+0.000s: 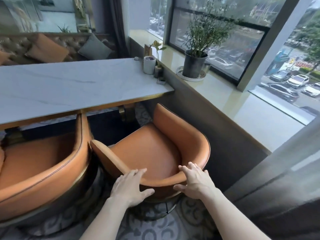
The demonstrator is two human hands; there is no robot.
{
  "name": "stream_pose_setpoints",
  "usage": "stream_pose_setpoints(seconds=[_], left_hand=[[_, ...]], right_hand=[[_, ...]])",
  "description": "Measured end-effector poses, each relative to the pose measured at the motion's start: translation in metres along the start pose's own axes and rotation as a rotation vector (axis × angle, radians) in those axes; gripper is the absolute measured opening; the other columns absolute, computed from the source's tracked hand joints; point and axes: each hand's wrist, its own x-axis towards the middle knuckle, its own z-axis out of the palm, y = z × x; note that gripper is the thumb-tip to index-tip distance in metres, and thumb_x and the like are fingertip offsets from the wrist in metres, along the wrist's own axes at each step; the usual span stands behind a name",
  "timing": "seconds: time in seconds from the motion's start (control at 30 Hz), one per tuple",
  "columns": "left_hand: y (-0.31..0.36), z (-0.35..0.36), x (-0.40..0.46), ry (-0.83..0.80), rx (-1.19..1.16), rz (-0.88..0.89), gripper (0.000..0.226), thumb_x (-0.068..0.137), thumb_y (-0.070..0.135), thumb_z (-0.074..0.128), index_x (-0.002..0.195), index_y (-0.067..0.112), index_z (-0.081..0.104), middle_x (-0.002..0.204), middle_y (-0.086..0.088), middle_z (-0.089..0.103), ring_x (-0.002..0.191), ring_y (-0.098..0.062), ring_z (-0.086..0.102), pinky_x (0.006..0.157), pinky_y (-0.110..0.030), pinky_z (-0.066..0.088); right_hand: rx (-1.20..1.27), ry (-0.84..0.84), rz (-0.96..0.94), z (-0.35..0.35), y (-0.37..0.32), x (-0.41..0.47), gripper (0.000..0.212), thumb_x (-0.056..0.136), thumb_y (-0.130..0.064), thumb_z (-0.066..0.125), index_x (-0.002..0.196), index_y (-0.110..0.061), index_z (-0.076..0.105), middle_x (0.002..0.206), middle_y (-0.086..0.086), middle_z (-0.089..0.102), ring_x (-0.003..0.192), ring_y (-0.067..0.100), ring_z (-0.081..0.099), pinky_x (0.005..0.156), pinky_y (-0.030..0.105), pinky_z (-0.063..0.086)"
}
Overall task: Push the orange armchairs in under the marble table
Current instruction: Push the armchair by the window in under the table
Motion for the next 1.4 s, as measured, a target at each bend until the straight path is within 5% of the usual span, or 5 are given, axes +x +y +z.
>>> stream_pose_setpoints(seconds=[0.5,0.77,0.97,1.23,1.4], left_hand=[[0.078,0.087,0.122,-0.111,-0.109,-0.141,0.093,0.077,0.077,0.057,0.152,0.042,0.014,0.158,0.008,0.028,0.142,-0.02,0.03,0.116,-0.04,0.028],[0.136,0.154,0.154,-0.099,-0.152,-0.217,0.088,0.077,0.075,0.06,0.15,0.046,0.02,0.157,0.011,0.028,0.142,-0.017,0.028,0.116,-0.04,0.025],[0.146,0.183,0.161,0.078,-0.123,-0.249,0.062,0.089,0.059,0.059,0.144,0.046,0.034,0.14,0.02,0.045,0.129,-0.01,0.04,0.111,-0.034,0.032],[0.141,0.192,0.164,0.043,-0.02,-0.199,0.066,0.095,0.055,0.049,0.152,0.041,0.018,0.159,0.012,0.028,0.147,-0.013,0.02,0.121,-0.039,0.019],[0.134,0.188,0.17,0.006,-0.004,-0.153,0.068,0.094,0.056,0.049,0.151,0.043,0.015,0.161,0.013,0.022,0.148,-0.011,0.016,0.119,-0.041,0.022]], right_hand=[[-0.154,-0.125,-0.178,0.005,0.129,0.131,0.092,0.08,-0.069,0.071,0.155,-0.036,0.03,0.154,0.003,0.034,0.147,0.025,0.025,0.115,0.053,0.03],[-0.33,-0.173,-0.414,0.035,0.201,0.187,0.093,0.082,-0.038,0.08,0.157,-0.034,0.026,0.156,0.005,0.029,0.152,0.028,0.014,0.122,0.057,0.02],[-0.308,-0.154,-0.559,0.05,0.213,0.215,0.086,0.085,-0.046,0.077,0.156,-0.033,0.032,0.162,0.007,0.03,0.157,0.033,0.013,0.126,0.051,0.016],[-0.507,-0.086,-0.684,0.041,0.216,0.222,0.09,0.064,-0.084,0.073,0.132,-0.025,0.069,0.12,0.017,0.072,0.115,0.036,0.069,0.091,0.055,0.058],[-0.543,-0.021,-0.71,0.044,0.219,0.231,0.088,0.063,-0.091,0.066,0.121,-0.025,0.075,0.106,0.014,0.077,0.1,0.031,0.076,0.076,0.051,0.062]])
